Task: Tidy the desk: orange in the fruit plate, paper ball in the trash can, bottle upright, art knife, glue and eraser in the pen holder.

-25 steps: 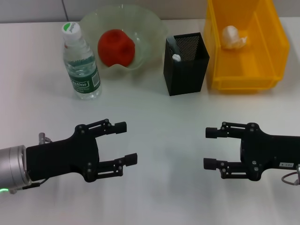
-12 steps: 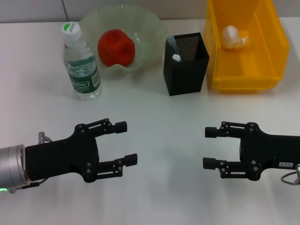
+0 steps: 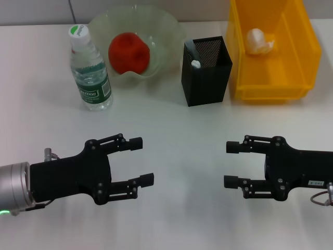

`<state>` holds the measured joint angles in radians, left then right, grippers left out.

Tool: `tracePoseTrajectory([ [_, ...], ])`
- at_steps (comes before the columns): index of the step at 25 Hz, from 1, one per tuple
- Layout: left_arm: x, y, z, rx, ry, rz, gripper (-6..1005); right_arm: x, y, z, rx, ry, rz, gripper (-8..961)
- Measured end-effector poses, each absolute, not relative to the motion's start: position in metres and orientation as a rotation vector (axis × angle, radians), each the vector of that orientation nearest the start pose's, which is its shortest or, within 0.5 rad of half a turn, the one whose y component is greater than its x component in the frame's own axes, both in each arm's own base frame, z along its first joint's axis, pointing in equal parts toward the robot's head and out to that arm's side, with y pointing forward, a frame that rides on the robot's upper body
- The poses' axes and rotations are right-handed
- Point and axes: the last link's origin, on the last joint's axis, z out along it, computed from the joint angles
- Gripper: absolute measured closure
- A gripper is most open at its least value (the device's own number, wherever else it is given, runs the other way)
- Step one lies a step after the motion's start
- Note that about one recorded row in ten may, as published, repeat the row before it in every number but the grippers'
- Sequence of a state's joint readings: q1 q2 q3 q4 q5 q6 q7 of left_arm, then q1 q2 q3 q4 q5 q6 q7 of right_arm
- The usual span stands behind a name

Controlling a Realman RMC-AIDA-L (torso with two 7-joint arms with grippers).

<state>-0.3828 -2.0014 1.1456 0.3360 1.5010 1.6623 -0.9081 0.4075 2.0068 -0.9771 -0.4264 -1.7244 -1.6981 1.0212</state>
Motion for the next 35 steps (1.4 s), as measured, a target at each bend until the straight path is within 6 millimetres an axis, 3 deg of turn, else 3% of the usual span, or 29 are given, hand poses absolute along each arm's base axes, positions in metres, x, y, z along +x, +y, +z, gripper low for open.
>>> tracePoseTrajectory([
  [35, -0.2846, 0.252, -0.0323, -2.774, -0.373, -0.992, 214, 0.2807, 0.2646, -0.0211, -2.849, 0.386, 0.918, 219],
])
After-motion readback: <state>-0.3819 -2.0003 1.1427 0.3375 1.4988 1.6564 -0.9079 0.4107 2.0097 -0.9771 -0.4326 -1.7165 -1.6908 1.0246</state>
